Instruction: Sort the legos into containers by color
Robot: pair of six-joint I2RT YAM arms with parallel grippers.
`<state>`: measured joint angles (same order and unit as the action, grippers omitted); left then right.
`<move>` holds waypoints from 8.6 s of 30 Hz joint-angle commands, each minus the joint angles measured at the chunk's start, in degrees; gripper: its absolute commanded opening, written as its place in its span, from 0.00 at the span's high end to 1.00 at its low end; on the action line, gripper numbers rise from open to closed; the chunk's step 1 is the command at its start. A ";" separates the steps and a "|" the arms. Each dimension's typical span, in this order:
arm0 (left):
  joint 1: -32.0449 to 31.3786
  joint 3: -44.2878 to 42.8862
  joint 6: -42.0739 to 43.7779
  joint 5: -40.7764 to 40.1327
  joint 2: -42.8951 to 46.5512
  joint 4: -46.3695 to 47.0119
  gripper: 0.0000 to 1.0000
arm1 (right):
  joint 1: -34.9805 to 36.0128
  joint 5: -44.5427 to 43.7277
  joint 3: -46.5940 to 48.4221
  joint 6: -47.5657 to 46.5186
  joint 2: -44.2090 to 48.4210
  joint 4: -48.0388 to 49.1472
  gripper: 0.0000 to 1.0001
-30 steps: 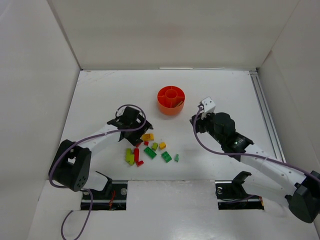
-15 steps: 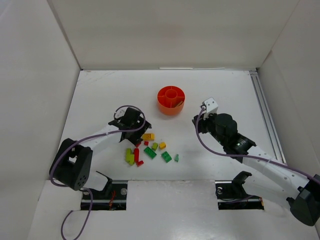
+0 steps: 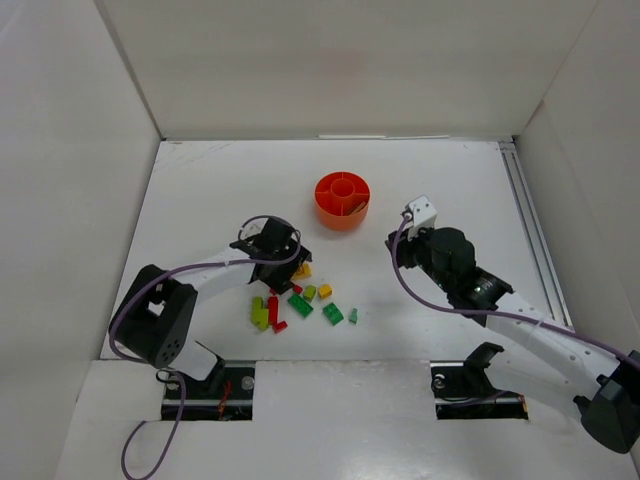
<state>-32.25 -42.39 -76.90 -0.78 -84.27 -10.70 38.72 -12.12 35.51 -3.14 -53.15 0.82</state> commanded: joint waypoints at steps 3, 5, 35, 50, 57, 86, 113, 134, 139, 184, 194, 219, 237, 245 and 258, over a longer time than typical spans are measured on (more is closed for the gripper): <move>-0.01 -2.34 -0.53 -3.61 -3.09 -1.78 0.27 | 0.48 -2.11 0.00 0.85 2.87 -1.25 0.39; 0.52 -2.34 -1.32 -3.62 -3.62 -1.78 0.27 | 0.48 -2.12 0.00 0.85 2.87 -1.26 0.39; -1.85 -6.92 1.23 -7.93 -9.51 -8.72 0.56 | 0.48 -5.46 0.00 -0.20 4.98 -3.98 0.39; -8.36 -18.34 11.05 -23.47 -2.57 -10.76 0.74 | 0.48 -9.14 0.00 -0.20 5.50 -5.03 0.39; -8.36 -22.38 23.18 -27.26 1.30 -0.48 0.74 | 0.48 -11.87 0.00 0.32 5.51 -5.04 0.39; -8.88 -69.41 66.62 -17.24 -36.83 13.34 0.64 | -4.18 -14.87 2.37 3.22 7.18 -12.95 0.39; -8.88 -64.66 68.55 -19.26 -40.62 15.01 0.61 | -5.32 -12.75 1.85 2.17 5.86 -11.89 0.39; -8.88 -61.23 73.30 -11.70 -40.62 16.06 0.61 | -5.85 -12.75 1.85 1.64 6.39 -11.89 0.39; -8.88 -61.23 73.30 -10.48 -40.10 16.06 0.39 | -5.85 -12.75 1.85 1.64 6.39 -11.89 0.39; -7.83 0.02 29.88 -20.32 44.79 -8.99 0.00 | 20.96 5.01 15.82 10.51 -33.86 -3.81 0.39; -7.83 3.10 27.51 -19.61 49.37 -10.22 0.00 | 20.96 1.57 18.45 17.03 -41.32 -3.28 0.38; -7.83 4.16 25.66 -20.67 52.98 -12.50 0.00 | 21.49 -3.43 23.56 23.53 -47.84 -7.14 0.67; -7.83 -2.95 32.69 -21.20 36.03 -7.15 0.00 | -0.56 3.56 39.45 0.25 -33.33 -18.48 0.78; -3.71 -4.01 37.18 -17.42 32.50 0.40 0.00 | -8.92 12.99 49.65 -16.70 -42.82 -18.58 0.78; 7.73 -4.62 44.20 -3.88 26.70 4.64 0.00 | -14.01 38.10 51.40 -42.27 -50.11 -16.44 0.75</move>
<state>-24.71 -44.10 -35.59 -7.03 -58.24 -8.73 26.55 16.03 83.22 -37.21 -101.30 -16.05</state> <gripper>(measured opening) 0.997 0.430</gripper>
